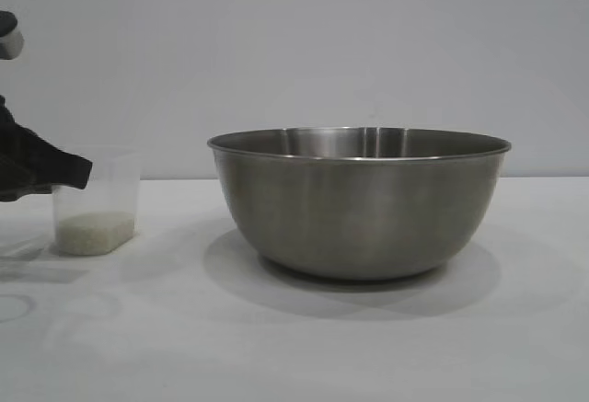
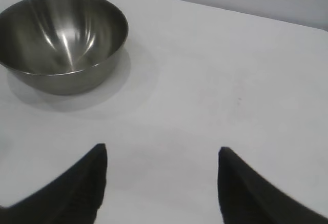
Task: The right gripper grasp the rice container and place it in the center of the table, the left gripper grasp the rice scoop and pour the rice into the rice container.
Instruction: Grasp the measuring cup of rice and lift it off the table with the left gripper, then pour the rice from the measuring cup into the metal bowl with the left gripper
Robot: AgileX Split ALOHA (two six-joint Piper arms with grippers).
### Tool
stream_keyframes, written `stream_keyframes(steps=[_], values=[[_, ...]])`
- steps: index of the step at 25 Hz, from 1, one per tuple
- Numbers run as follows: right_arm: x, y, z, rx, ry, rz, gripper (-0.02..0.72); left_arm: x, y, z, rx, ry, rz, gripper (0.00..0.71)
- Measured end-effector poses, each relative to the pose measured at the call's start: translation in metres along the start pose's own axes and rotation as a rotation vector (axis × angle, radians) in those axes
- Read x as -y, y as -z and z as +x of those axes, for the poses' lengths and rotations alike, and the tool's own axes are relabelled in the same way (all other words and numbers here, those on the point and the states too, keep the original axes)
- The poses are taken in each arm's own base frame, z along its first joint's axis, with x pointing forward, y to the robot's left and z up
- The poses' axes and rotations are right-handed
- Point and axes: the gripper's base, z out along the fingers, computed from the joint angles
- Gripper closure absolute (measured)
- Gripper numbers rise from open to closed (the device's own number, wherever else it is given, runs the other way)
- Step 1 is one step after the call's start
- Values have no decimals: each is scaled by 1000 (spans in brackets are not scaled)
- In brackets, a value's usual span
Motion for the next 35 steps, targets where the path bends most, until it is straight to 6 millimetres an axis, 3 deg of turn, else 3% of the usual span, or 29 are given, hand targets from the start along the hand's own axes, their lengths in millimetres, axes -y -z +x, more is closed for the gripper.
stream_keyframes(steps=[9, 16, 20, 26, 35], values=[[0, 0, 0, 0, 0, 0, 305, 0, -5, -80, 398, -533, 92, 710], [0, 0, 0, 0, 0, 0, 305, 31, -18, -115, 584, -1012, 196, 710], [0, 0, 0, 0, 0, 0, 305, 54, -25, -124, 659, -1231, 234, 710], [0, 0, 0, 0, 0, 0, 305, 88, -33, -122, 761, -1571, 378, 710], [0, 0, 0, 0, 0, 0, 305, 100, -38, -131, 841, -1882, 402, 710]])
